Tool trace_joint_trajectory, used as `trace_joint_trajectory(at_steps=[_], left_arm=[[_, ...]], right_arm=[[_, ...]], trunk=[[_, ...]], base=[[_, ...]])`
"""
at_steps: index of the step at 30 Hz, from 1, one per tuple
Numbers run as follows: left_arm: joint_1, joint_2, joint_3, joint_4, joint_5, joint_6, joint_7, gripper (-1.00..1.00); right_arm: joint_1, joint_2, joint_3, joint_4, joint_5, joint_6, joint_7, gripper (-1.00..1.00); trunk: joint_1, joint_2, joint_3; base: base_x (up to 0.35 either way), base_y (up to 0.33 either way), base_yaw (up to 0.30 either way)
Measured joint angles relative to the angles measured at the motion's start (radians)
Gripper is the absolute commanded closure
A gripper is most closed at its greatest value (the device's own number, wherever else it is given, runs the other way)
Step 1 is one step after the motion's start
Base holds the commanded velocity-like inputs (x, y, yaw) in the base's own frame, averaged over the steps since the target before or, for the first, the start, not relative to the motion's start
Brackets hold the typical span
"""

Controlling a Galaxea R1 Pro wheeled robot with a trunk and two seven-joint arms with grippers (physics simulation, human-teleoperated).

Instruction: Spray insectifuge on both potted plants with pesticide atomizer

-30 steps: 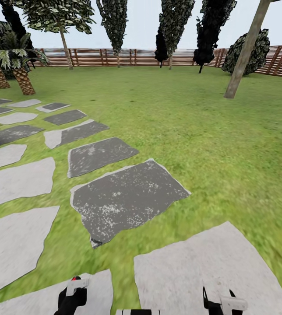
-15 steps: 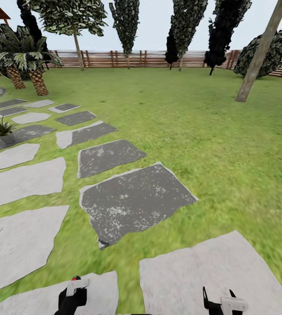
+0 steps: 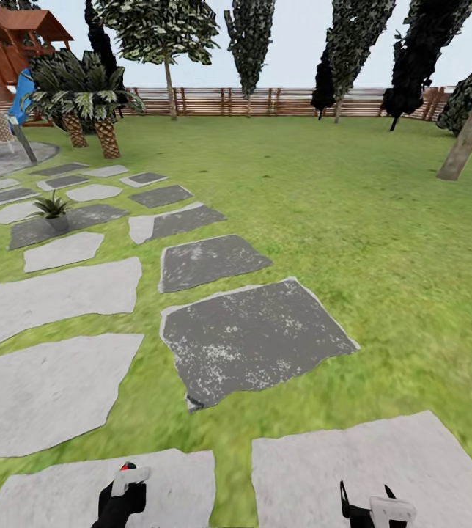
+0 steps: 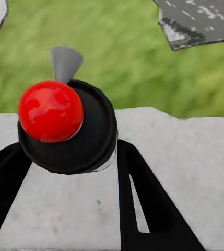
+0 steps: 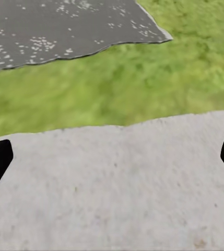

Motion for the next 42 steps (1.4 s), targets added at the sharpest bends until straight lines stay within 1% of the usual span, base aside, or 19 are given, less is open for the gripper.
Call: trace_joint_trajectory(at_steps=[10,15,16,19,35,42], left_arm=[[0.0,-0.001,0.0,0.0,0.0,0.0,0.0,1.0],[0.0,-0.002,0.0,0.0,0.0,0.0,0.0,1.0],[0.0,-0.001,0.0,0.0,0.0,0.001,0.0,1.0],[0.0,-0.002,0.0,0.0,0.0,0.001,0.0,1.0],[0.0,-0.004,0.0,-0.001,0.0,0.002,0.0,1.0],[0.0,-0.005,0.0,-0.001,0.0,0.001,0.0,1.0]], right_arm=[[0.0,0.0,0.001,0.0,0.005,0.0,0.0,-1.0],[0.0,0.001,0.001,0.001,0.049,-0.001,0.003,-1.0],[0.0,0.001,0.002,0.001,0.063,-0.001,0.002,-1.0],[0.0,0.001,0.001,0.001,0.068,-0.001,0.002,-1.0],[0.0,0.001,0.0,0.001,0.069,-0.002,-0.001,-1.0],[0.0,0.001,0.0,0.002,0.07,-0.002,0.0,-1.0]], trunk=[[0.0,0.0,0.006],[0.0,0.0,0.009],[0.0,0.0,0.01],[0.0,0.0,0.013],[0.0,0.0,0.03],[0.0,0.0,0.038]], base=[[0.0,0.0,0.267],[0.0,0.0,0.26],[0.0,0.0,0.238],[0.0,0.0,0.226],[0.004,0.0,0.212],[0.215,0.084,0.21]])
